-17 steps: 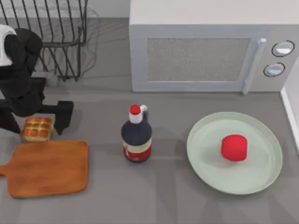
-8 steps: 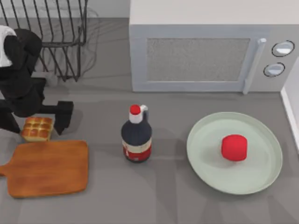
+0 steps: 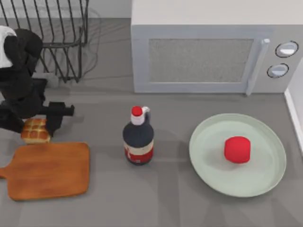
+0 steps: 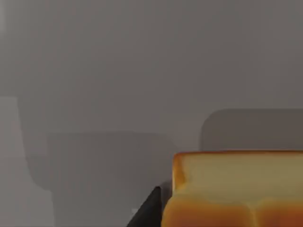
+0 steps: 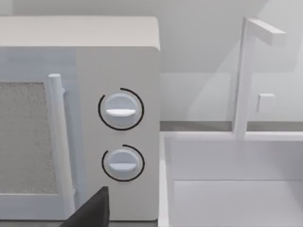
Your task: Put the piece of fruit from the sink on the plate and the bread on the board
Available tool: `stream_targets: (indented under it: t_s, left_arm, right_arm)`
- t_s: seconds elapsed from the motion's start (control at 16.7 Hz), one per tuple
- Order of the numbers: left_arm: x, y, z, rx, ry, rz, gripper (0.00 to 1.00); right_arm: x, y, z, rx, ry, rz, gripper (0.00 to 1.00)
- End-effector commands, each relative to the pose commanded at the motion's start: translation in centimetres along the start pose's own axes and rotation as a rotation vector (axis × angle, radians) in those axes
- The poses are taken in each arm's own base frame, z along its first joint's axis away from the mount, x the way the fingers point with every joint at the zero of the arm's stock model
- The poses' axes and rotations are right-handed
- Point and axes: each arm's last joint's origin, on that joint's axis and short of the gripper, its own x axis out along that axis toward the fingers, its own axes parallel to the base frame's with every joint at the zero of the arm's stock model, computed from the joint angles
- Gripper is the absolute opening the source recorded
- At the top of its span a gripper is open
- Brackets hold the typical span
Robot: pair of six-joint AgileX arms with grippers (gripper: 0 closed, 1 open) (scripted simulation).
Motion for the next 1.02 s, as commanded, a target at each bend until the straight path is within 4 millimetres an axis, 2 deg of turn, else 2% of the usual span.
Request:
stream_targets:
  t_s: [0.06,0.12,0.54,0.6,0.78,1.02]
  left_arm:
    - [0.0,0.0,0.0,0.000,0.000,0.000,0.02]
    - [0.0,0.0,0.0,0.000,0.000,0.000,0.00]
    - [0.0,0.0,0.0,0.000,0.000,0.000,0.00]
    - [-1.2,0.1,0.1,-0.001,-0.026,0.000,0.00]
    - [-2.2,-0.1,0.4,0.004,-0.029,0.000,0.00]
    - [-6.5,0.0,0.6,0.003,-0.014,0.000,0.00]
  right_arm:
    - [0.0,0.0,0.0,0.000,0.000,0.000,1.00]
    - [0.0,0.0,0.0,0.000,0.000,0.000,1.00]
    - [0.0,0.0,0.0,0.000,0.000,0.000,1.00]
    - [0.0,0.0,0.0,0.000,0.000,0.000,1.00]
    - [0.0,0.0,0.0,0.000,0.000,0.000,1.00]
    - [0.0,0.0,0.0,0.000,0.000,0.000,1.00]
